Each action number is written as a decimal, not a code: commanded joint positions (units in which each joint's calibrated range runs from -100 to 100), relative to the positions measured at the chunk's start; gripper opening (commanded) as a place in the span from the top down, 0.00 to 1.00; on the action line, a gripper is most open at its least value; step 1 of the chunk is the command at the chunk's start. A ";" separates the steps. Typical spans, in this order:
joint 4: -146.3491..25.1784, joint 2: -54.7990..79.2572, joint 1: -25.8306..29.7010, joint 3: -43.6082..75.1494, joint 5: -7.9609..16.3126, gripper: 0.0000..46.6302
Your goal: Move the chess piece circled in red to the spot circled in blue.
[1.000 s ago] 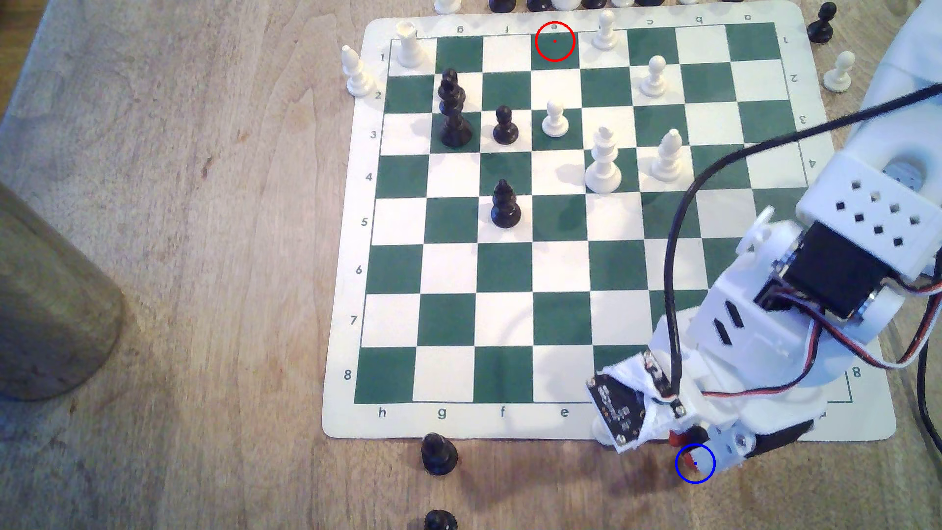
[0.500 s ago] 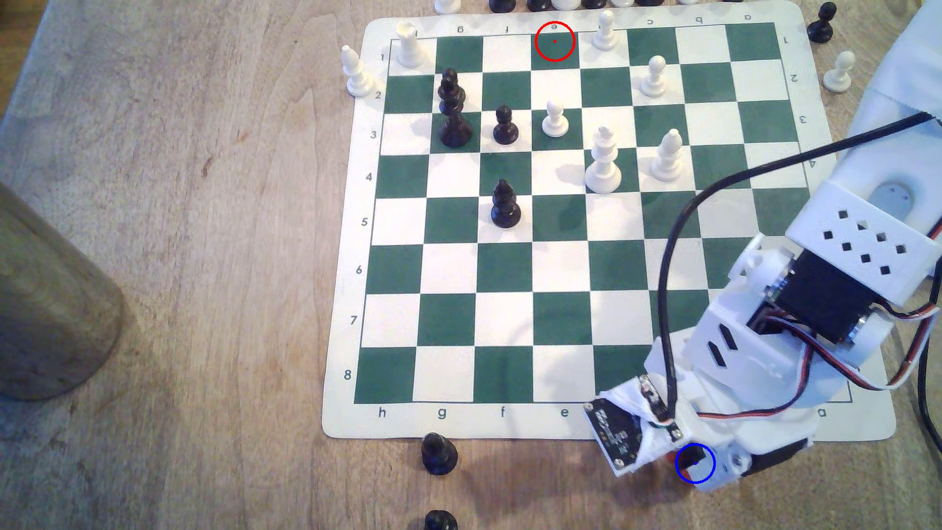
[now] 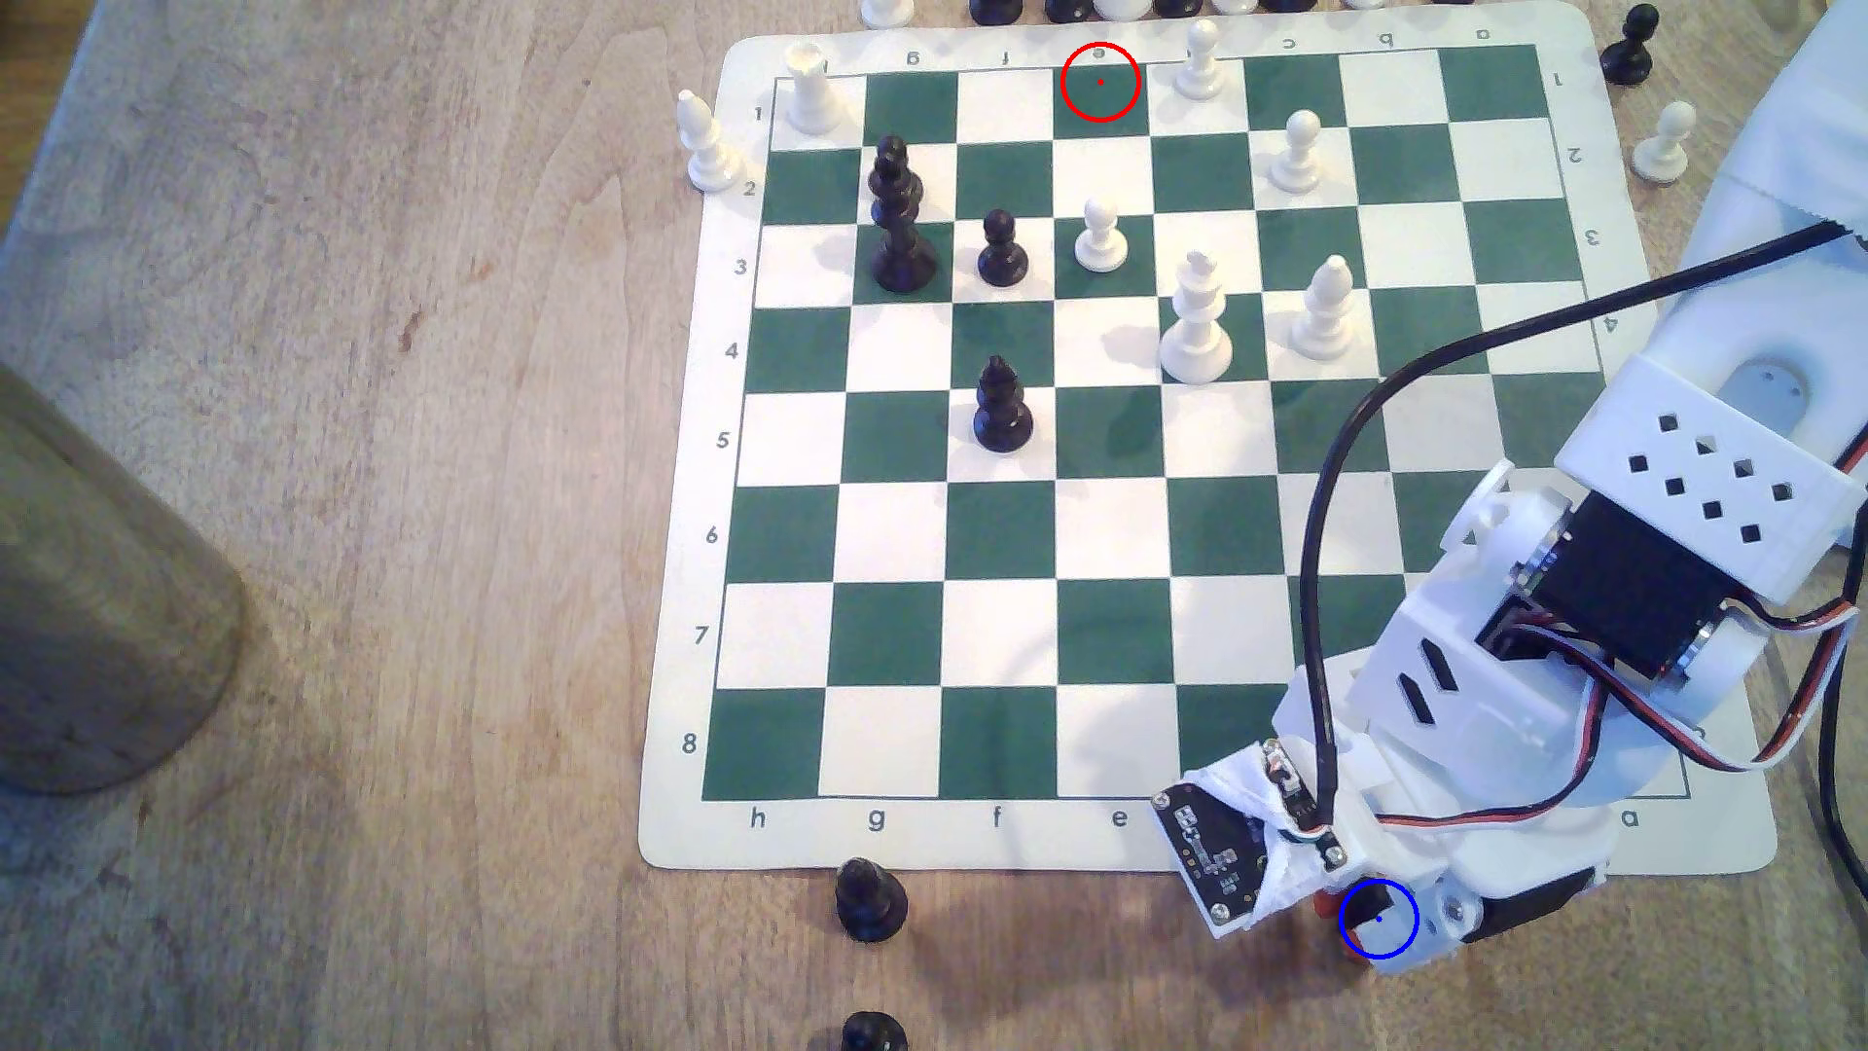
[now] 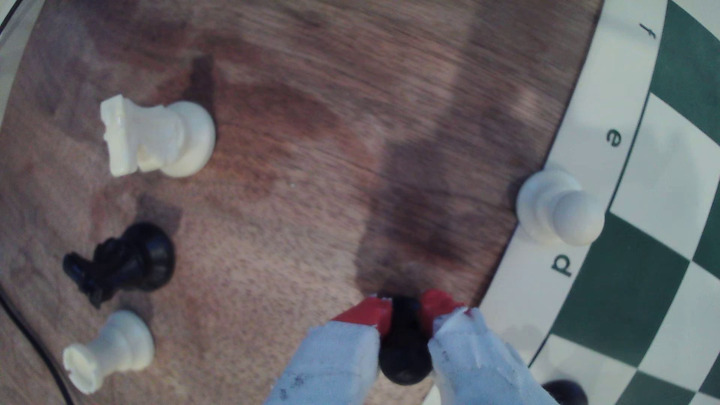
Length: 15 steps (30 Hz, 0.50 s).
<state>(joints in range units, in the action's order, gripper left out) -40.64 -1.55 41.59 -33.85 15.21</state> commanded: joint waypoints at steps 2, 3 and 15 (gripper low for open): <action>0.34 -1.51 0.14 2.84 0.34 0.96; 0.51 -1.68 0.14 2.75 0.68 0.88; 1.73 -2.69 0.21 0.94 0.63 0.64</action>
<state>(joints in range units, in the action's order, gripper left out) -39.52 -1.55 41.59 -33.85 15.80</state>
